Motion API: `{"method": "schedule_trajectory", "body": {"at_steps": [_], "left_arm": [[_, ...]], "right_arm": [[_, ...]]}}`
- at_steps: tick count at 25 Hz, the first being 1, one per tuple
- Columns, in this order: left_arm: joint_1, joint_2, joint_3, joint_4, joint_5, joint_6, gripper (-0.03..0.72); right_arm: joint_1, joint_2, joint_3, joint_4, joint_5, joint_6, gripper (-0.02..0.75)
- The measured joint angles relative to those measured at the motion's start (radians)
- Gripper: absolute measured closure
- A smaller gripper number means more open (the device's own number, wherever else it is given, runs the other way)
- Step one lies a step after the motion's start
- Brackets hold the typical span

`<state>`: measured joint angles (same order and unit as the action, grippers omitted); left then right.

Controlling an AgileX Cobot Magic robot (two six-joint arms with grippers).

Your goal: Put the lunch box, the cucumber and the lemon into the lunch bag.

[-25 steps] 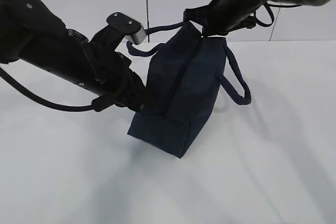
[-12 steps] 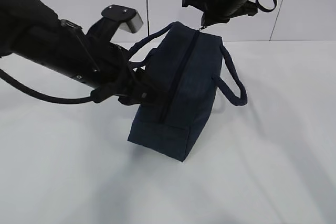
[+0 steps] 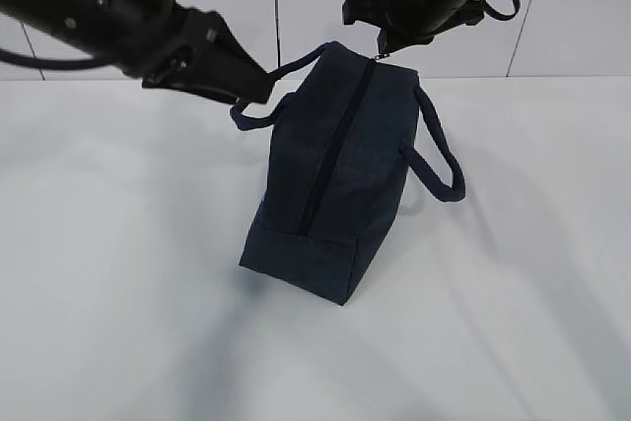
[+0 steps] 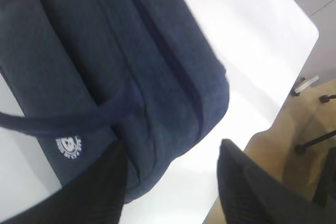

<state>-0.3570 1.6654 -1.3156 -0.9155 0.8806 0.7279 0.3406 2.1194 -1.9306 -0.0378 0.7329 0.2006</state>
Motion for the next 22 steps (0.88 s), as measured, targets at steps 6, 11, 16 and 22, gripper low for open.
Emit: {"method": "schedule_trajectory", "body": {"at_steps": [6,11,16,22], "left_arm": [[0.002,0.081,-0.232,0.092,0.113,-0.127,0.293],[0.004,0.204,-0.359,0.109,0.156,-0.16,0.295],[0.004,0.319,-0.454,0.109,0.169,-0.171,0.295],[-0.011,0.449,-0.547,0.105,0.198,-0.185,0.295]], "right_arm": [[0.0,0.0,-0.002,0.0,0.002,-0.009,0.738],[0.0,0.0,-0.002,0.004,0.002,-0.009,0.738],[0.0,0.0,-0.002,0.004,0.004,-0.011,0.738],[0.0,0.0,-0.002,0.007,0.004,-0.011,0.738]]}}
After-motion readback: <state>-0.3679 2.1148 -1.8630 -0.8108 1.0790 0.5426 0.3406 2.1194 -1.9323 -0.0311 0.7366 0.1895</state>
